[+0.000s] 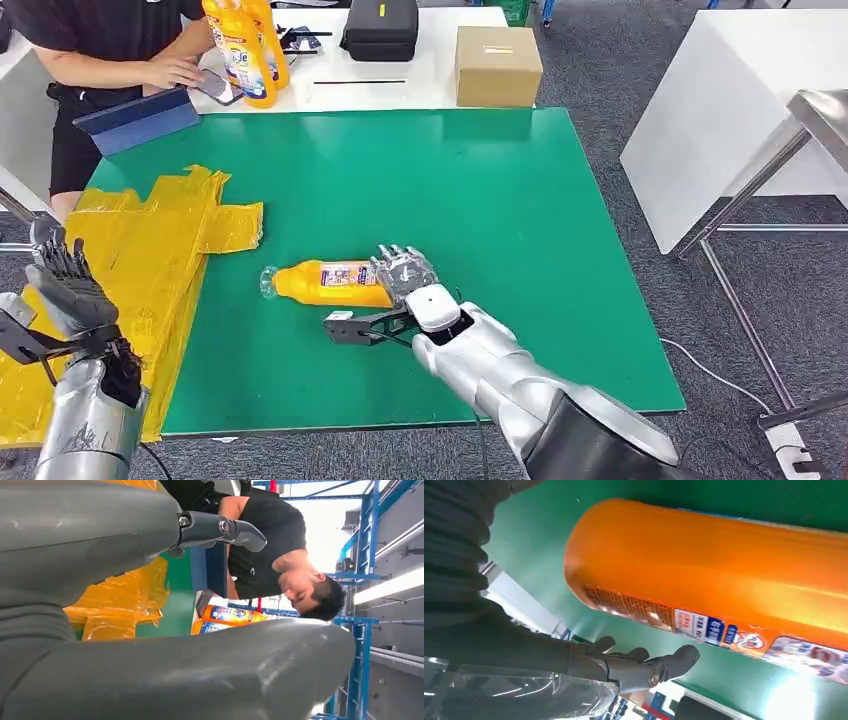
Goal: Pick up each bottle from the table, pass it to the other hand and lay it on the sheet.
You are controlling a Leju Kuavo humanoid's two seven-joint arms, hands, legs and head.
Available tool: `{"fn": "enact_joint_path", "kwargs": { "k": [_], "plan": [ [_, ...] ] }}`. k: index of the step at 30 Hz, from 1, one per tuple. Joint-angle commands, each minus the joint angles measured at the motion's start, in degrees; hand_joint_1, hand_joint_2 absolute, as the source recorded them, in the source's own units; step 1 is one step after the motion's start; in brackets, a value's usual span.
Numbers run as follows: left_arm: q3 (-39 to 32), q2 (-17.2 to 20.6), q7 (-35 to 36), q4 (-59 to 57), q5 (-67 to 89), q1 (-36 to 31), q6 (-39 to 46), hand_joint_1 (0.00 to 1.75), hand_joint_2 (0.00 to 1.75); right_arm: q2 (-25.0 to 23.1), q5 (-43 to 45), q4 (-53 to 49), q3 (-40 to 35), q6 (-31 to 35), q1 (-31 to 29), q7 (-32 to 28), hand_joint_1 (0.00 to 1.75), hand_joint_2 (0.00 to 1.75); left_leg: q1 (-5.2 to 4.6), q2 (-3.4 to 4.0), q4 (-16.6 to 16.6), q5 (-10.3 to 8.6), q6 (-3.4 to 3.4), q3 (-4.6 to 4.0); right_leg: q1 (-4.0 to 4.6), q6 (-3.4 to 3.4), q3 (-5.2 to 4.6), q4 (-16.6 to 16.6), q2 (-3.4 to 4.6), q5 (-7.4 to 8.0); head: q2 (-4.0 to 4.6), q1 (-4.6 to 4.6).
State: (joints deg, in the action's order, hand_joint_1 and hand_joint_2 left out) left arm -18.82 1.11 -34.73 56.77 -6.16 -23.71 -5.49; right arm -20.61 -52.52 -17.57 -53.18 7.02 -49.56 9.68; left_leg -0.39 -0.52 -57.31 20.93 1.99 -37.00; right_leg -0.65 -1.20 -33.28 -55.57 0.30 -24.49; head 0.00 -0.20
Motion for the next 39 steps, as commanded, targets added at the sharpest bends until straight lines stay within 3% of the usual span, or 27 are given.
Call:
{"fn": "enact_joint_path", "kwargs": {
  "k": [1, 5, 15, 31, 32, 33, 36, 39],
  "plan": [
    [1.17, 1.04, -1.49, -9.40, 0.17, -5.64, -0.08, 0.00, 0.00, 1.42, -0.81, 3.45, 2.54, -0.84, -1.24, 0.88, 0.00, 1.75, 0.02, -0.15, 0.01, 0.00, -0.10, 0.07, 0.02, 0.04, 0.12, 0.01, -0.18, -0.06, 0.00, 0.00],
    [1.78, 0.98, -2.02, -10.85, 0.16, -6.86, 0.12, 0.00, 0.00, 1.94, -2.16, 4.05, 2.66, -2.46, -0.93, 2.68, 0.00, 1.75, 0.06, -0.16, -0.04, 0.17, -0.34, 0.36, 0.05, 0.16, 0.45, -0.02, -0.29, -0.24, 0.00, 0.00],
    [1.90, 0.43, -2.16, -11.62, 0.15, -8.15, 0.52, 0.00, 0.00, 3.33, -3.09, 4.52, 3.50, -5.16, -0.11, 4.29, 0.00, 1.75, 0.04, -0.16, 0.00, 0.04, -0.14, 0.05, 0.05, 0.06, 0.16, 0.04, -0.19, -0.09, 0.00, 0.00],
    [3.23, 0.46, -3.08, -15.77, 0.47, -10.75, -0.12, 0.00, 0.00, 3.79, -4.79, 4.41, 6.57, -4.87, 0.12, 4.11, 0.00, 1.75, 0.02, -0.15, 0.02, 0.01, -0.10, 0.00, 0.02, 0.04, 0.08, 0.03, -0.18, -0.06, 0.00, 0.00],
    [3.24, 0.45, -3.08, -15.78, 0.47, -10.81, -0.11, 0.00, 0.00, 3.87, -4.80, 4.43, 6.57, -4.85, 0.16, 4.11, 1.08, 1.75, 0.04, -0.16, 0.00, 0.06, -0.16, 0.09, 0.04, 0.06, 0.19, 0.04, -0.21, -0.11, 0.00, 0.00],
    [3.24, 0.45, -3.08, -15.78, 0.47, -10.81, -0.11, 0.00, 0.00, 3.87, -4.80, 4.43, 6.57, -4.85, 0.16, 4.11, 1.54, 1.75, 0.03, -0.12, 0.01, 0.00, -0.08, -0.03, 0.03, 0.03, 0.05, 0.03, -0.13, -0.04, 0.00, 0.00],
    [3.24, 0.53, -3.42, -16.86, 0.39, -11.48, -0.08, 0.00, 0.00, 3.95, -5.08, 4.37, 7.24, -4.99, 0.15, 3.99, 1.66, 1.75, 0.03, -0.16, -0.01, 0.06, -0.16, 0.09, 0.03, 0.07, 0.18, 0.02, -0.21, -0.12, 0.00, 0.00],
    [3.23, 0.52, -3.54, -17.05, 0.35, -11.66, -0.03, 0.00, 0.00, 3.97, -5.38, 4.37, 7.53, -4.97, 0.19, 3.95, 1.64, 1.75, 0.03, -0.17, 0.00, 0.03, -0.12, 0.03, 0.03, 0.05, 0.12, 0.02, -0.20, -0.08, 0.00, 0.00]
  ]
}}
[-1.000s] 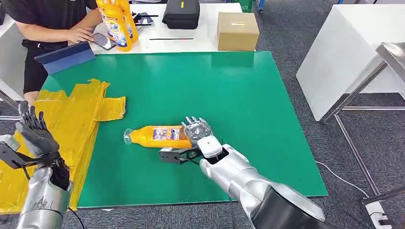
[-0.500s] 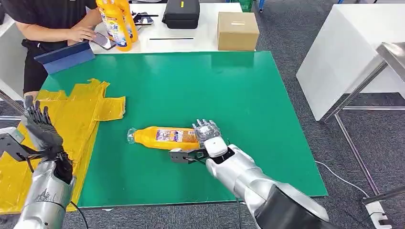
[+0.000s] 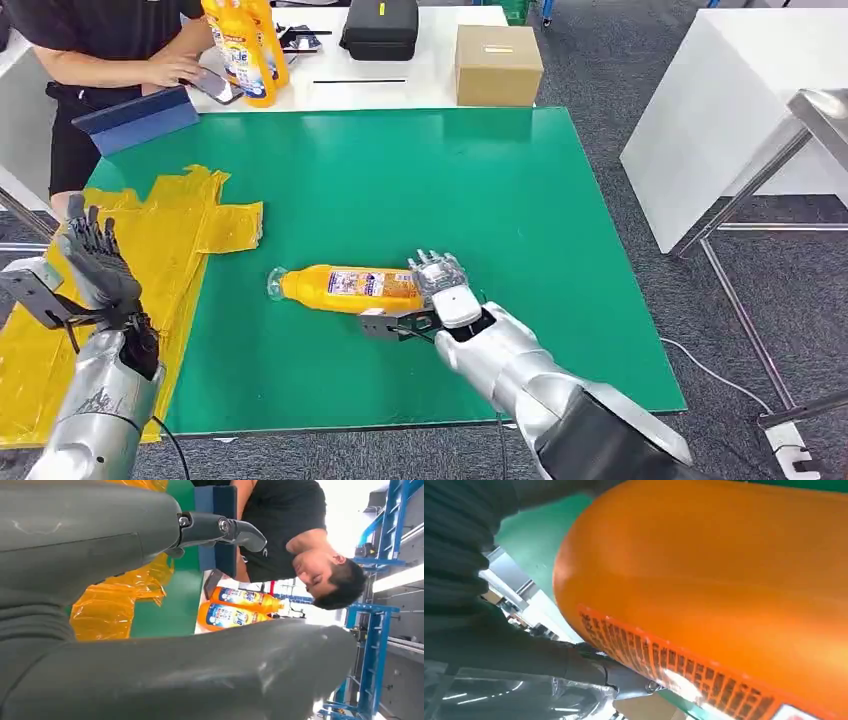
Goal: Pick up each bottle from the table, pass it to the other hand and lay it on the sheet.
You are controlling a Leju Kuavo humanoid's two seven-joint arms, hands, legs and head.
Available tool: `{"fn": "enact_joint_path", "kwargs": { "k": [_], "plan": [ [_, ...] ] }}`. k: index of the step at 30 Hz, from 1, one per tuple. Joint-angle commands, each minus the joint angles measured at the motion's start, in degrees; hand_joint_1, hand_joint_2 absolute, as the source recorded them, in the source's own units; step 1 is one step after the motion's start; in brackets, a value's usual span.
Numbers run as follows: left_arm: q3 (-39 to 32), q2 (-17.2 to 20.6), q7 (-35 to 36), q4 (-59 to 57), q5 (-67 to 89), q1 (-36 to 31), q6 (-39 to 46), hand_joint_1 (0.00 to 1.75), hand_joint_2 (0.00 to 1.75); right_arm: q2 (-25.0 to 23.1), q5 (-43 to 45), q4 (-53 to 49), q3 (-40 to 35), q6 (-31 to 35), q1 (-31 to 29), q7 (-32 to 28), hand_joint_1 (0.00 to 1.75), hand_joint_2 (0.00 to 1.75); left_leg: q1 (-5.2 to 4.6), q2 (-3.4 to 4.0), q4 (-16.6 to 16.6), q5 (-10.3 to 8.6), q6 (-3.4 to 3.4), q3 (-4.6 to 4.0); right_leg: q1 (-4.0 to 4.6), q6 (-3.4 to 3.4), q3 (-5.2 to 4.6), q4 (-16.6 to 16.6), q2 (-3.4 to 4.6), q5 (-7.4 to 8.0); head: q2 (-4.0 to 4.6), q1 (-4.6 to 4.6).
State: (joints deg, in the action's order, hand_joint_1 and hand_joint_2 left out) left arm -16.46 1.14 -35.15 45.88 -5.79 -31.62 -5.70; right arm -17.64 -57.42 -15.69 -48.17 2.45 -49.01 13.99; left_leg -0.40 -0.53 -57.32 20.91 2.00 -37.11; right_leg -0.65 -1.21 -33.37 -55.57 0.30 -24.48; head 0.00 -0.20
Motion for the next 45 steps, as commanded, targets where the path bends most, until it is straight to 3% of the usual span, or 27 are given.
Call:
{"fn": "enact_joint_path", "kwargs": {
  "k": [1, 10, 11, 12, 26, 29, 35, 36, 45],
  "plan": [
    [0.87, 0.50, -3.12, -6.16, -0.02, -3.75, 0.19, 0.00, 0.00, 1.00, -0.48, 2.49, 2.52, -0.40, -0.36, -0.36, 1.64, 1.75, 0.04, -0.16, 0.00, 0.09, -0.18, 0.22, 0.04, 0.08, 0.29, 0.01, -0.22, -0.14, 0.00, 0.00],
    [-0.15, 0.42, -3.19, -4.95, -0.18, -3.46, 0.94, 0.00, 0.00, 0.16, -1.32, 2.59, 2.80, -0.93, -0.53, -0.86, 1.66, 1.75, 0.03, -0.01, -0.01, 0.10, -0.16, 0.16, 0.03, 0.07, 0.19, -0.01, -0.08, -0.11, 0.00, 0.00],
    [-0.19, 0.50, -3.18, -4.93, -0.20, -3.46, 0.90, 0.00, 0.00, 0.10, -1.33, 2.58, 2.82, -0.97, -0.56, -0.84, 1.26, 1.75, 0.03, -0.01, 0.01, 0.05, -0.11, 0.10, 0.03, 0.05, 0.14, 0.01, -0.07, -0.06, 0.00, -0.02],
    [-0.48, 0.44, -3.18, -4.89, -0.21, -3.49, 1.07, 0.00, 0.00, 0.03, -1.65, 2.56, 2.85, -0.77, -0.60, -0.88, 0.00, 1.75, 0.02, -0.01, 0.01, 0.07, -0.14, 0.15, 0.03, 0.06, 0.18, 0.00, -0.08, -0.09, 0.00, 0.02],
    [-1.30, 0.80, -3.30, -4.52, -0.16, -2.99, 1.24, 0.00, 0.00, -0.38, -2.49, 2.30, 3.22, 0.09, -1.97, -0.37, 0.00, 1.75, 0.02, 0.02, 0.00, 0.07, -0.13, 0.10, 0.03, 0.06, 0.15, -0.02, -0.03, -0.07, 0.00, 0.00],
    [-1.42, 1.01, -3.08, -4.63, 0.07, -2.93, 0.98, 0.00, 0.00, -0.17, -3.07, 1.53, 4.08, 2.78, -3.07, 0.02, 0.00, 1.75, 0.02, 0.03, -0.03, 0.11, -0.17, 0.16, 0.03, 0.07, 0.21, -0.05, -0.03, -0.12, 0.00, -0.02],
    [-0.91, 2.09, -3.24, -6.26, -0.18, -3.31, -0.06, 0.00, 0.00, 0.35, -3.27, -4.20, 10.08, 1.37, -5.62, -4.51, 0.00, 1.75, 0.00, 0.12, -0.08, 0.06, -0.14, -0.03, 0.03, 0.05, 0.14, -0.14, 0.06, -0.07, 0.00, 0.00],
    [-0.92, 2.15, -3.19, -5.98, -0.30, -3.11, 0.00, 0.00, 0.00, 0.56, -2.74, -5.76, 11.25, 0.54, -5.51, -5.59, 0.00, 0.00, 0.00, 0.12, -0.10, 0.10, -0.18, 0.02, 0.06, 0.07, 0.21, -0.18, 0.04, -0.12, 0.00, 0.02],
    [-2.14, 2.20, -2.05, -1.85, -0.95, -0.01, -0.21, 0.00, 0.00, 3.93, 0.19, -21.57, 13.74, -4.07, -3.51, -11.02, 0.00, 0.00, 0.02, 0.06, -0.07, 0.09, -0.16, 0.04, 0.08, 0.05, 0.23, -0.12, -0.03, -0.12, 0.00, 0.00]
  ]
}}
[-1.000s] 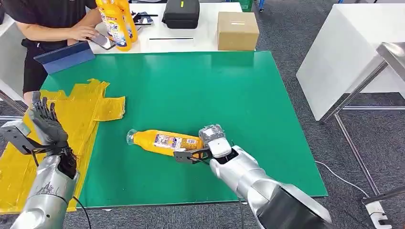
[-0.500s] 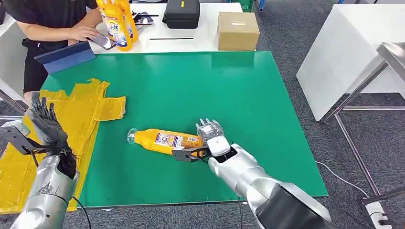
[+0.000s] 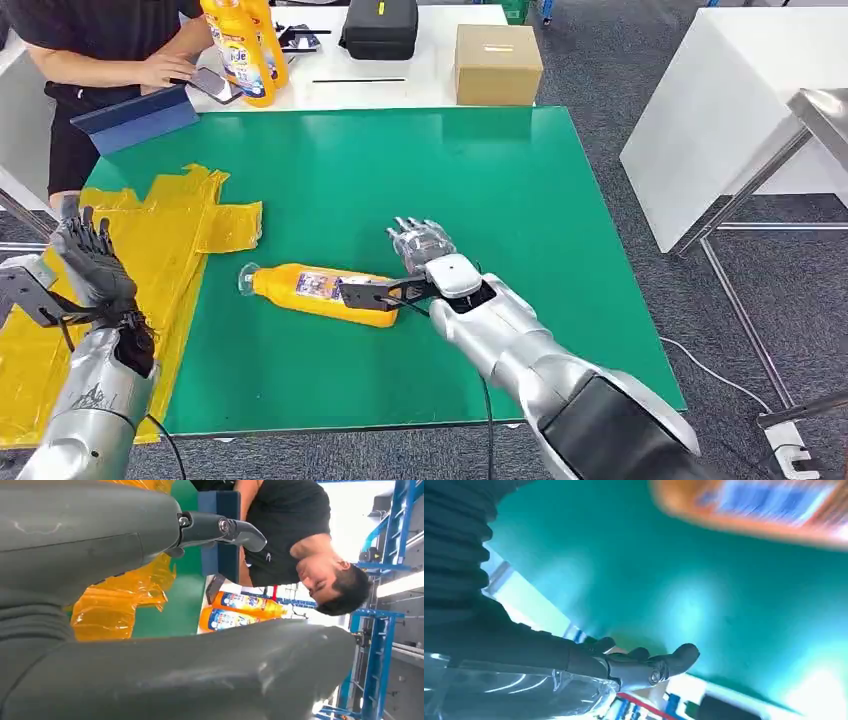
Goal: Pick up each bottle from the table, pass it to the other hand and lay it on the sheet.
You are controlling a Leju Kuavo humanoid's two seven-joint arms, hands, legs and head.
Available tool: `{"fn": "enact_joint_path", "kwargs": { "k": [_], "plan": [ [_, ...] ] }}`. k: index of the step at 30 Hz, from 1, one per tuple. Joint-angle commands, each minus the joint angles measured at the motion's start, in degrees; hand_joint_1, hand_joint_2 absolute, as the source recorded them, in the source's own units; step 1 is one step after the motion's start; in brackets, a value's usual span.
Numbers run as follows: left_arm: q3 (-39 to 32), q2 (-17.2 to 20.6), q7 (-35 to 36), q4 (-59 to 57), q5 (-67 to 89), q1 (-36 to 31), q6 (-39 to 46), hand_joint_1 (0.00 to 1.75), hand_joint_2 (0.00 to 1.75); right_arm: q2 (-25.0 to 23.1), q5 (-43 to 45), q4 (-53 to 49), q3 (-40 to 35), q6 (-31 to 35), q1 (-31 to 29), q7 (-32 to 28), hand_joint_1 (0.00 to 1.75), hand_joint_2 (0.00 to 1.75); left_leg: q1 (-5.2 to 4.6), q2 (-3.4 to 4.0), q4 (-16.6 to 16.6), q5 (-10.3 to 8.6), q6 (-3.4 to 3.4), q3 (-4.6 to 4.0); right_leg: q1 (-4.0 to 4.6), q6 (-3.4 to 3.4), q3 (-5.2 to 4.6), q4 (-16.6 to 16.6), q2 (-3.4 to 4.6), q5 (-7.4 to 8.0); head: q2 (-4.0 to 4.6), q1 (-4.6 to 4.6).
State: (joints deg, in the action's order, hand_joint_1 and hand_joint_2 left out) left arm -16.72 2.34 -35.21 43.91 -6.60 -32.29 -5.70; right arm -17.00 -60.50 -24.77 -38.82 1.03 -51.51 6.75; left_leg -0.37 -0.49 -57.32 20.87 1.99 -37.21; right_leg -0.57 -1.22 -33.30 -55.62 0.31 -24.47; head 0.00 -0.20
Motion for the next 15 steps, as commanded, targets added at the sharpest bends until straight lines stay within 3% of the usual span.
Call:
{"fn": "enact_joint_path", "kwargs": {
  "k": [1, 15],
  "plan": [
    [-1.97, 1.10, -1.96, 0.30, -0.13, 0.85, -0.16, 0.00, 0.00, 3.57, 3.42, -13.28, 4.29, -2.67, -0.83, -3.83, 0.00, 0.00, 0.00, 0.02, -0.10, 0.18, -0.19, 0.22, 0.00, 0.08, 0.22, -0.09, -0.05, -0.18, 0.00, 0.00],
    [-2.42, 1.40, -1.96, 1.08, -0.38, 1.68, -0.08, 0.00, 0.00, 4.94, 3.78, -15.17, 3.03, -3.89, -0.58, -4.15, 0.00, 0.00, 0.02, -0.05, -0.04, 0.15, -0.19, 0.22, 0.02, 0.08, 0.16, -0.01, -0.08, -0.15, 0.00, 0.00]
  ]
}}
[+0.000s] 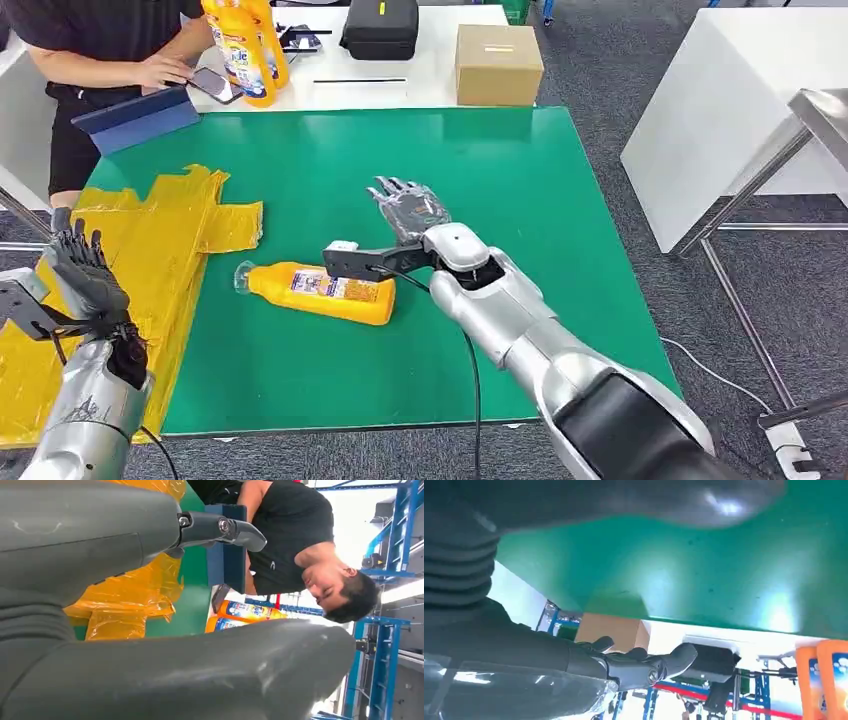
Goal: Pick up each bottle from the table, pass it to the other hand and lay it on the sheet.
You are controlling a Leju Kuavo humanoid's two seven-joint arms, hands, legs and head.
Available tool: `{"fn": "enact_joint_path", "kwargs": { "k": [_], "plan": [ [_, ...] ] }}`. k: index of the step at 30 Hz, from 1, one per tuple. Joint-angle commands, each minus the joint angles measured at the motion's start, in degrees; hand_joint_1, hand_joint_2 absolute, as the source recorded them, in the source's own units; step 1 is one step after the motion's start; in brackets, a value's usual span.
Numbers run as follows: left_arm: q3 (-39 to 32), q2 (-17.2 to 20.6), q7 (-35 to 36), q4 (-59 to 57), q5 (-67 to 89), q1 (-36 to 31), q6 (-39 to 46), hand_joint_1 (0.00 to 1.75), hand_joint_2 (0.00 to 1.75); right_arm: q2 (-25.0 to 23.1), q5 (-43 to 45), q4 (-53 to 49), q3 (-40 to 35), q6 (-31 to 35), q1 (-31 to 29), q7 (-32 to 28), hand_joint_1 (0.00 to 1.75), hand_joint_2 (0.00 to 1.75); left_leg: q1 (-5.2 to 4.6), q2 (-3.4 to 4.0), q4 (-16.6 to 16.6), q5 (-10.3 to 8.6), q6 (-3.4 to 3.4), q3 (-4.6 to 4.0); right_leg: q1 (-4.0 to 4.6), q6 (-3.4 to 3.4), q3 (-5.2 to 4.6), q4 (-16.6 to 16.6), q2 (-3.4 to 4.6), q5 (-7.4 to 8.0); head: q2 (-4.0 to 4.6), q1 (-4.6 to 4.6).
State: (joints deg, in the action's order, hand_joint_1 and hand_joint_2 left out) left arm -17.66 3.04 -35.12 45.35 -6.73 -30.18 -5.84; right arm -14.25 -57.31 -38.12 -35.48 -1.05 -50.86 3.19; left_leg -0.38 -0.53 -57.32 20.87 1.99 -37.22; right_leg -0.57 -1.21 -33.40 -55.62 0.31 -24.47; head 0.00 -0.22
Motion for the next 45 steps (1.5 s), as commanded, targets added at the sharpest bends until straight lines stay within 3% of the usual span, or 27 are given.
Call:
{"fn": "enact_joint_path", "kwargs": {
  "k": [1, 5, 6, 10, 15, 25, 31, 45],
  "plan": [
    [-1.76, 0.83, -2.04, 0.47, -0.52, 0.16, -0.09, 0.00, 0.00, 2.56, 1.71, -3.81, -0.15, -1.23, -0.68, -1.04, 0.00, 0.00, 0.02, 0.01, -0.01, 0.09, -0.13, 0.17, 0.02, 0.05, 0.19, 0.01, -0.05, -0.09, 0.00, 0.02],
    [-1.89, 1.02, -1.93, 0.34, -0.79, 0.42, -0.29, 0.00, 0.00, 1.31, 3.94, -3.13, -0.77, -0.68, -0.78, -2.38, 0.00, 0.00, 0.01, 0.06, 0.00, 0.09, -0.12, 0.14, 0.00, 0.05, 0.16, 0.00, 0.00, -0.08, 0.00, 0.00],
    [-1.79, 0.97, -1.92, -0.10, -0.77, 0.04, -0.31, 0.00, 0.00, 0.56, 3.86, -1.40, -1.37, -0.70, -0.86, -2.44, 0.00, 1.75, 0.02, 0.09, -0.03, 0.15, -0.16, 0.21, 0.02, 0.06, 0.25, -0.01, 0.00, -0.13, 0.00, 0.02],
    [-0.42, 0.60, -2.74, -4.19, -0.38, -3.06, 0.15, 0.00, 0.00, -5.55, 3.56, 13.17, -3.49, 4.04, -2.74, -2.40, 0.00, 1.75, 0.03, 0.02, 0.01, 0.08, -0.15, 0.19, 0.01, 0.07, 0.20, -0.01, -0.04, -0.09, 0.00, 0.02],
    [0.88, -0.07, -3.32, -7.29, -0.03, -5.85, 0.81, 0.00, 0.00, -5.75, 12.11, 13.71, -13.34, 4.03, -1.63, 2.28, 0.00, 1.75, 0.08, -0.04, 0.01, 0.10, -0.20, 0.26, 0.04, 0.11, 0.19, 0.00, -0.12, -0.13, 0.00, 0.02],
    [0.92, 0.04, -3.48, -7.16, -0.05, -5.68, 0.65, 0.00, 0.00, -5.75, 12.86, 14.38, -14.03, 3.86, -2.28, 2.23, 0.00, 1.75, 0.07, -0.05, -0.02, 0.14, -0.17, 0.24, 0.02, 0.07, 0.22, -0.01, -0.13, -0.17, 0.00, 0.02],
    [0.45, -1.33, -3.40, -5.63, 0.52, -5.50, 1.19, 0.00, 0.00, -5.75, 18.77, 15.53, -21.45, 6.08, -2.82, 5.97, 0.00, 1.75, 0.05, -0.05, 0.00, 0.03, -0.11, 0.05, 0.01, 0.05, 0.01, -0.01, -0.10, -0.07, 0.00, 0.02],
    [-0.63, -1.89, -3.27, -3.02, 0.58, -3.83, 1.58, 0.00, 0.00, -5.75, 20.95, 15.44, -24.14, 4.23, -2.05, 6.77, 0.00, 1.75, 0.06, 0.00, -0.02, 0.12, -0.16, 0.17, 0.01, 0.07, 0.13, -0.02, -0.08, -0.14, 0.00, 0.02]
  ]
}}
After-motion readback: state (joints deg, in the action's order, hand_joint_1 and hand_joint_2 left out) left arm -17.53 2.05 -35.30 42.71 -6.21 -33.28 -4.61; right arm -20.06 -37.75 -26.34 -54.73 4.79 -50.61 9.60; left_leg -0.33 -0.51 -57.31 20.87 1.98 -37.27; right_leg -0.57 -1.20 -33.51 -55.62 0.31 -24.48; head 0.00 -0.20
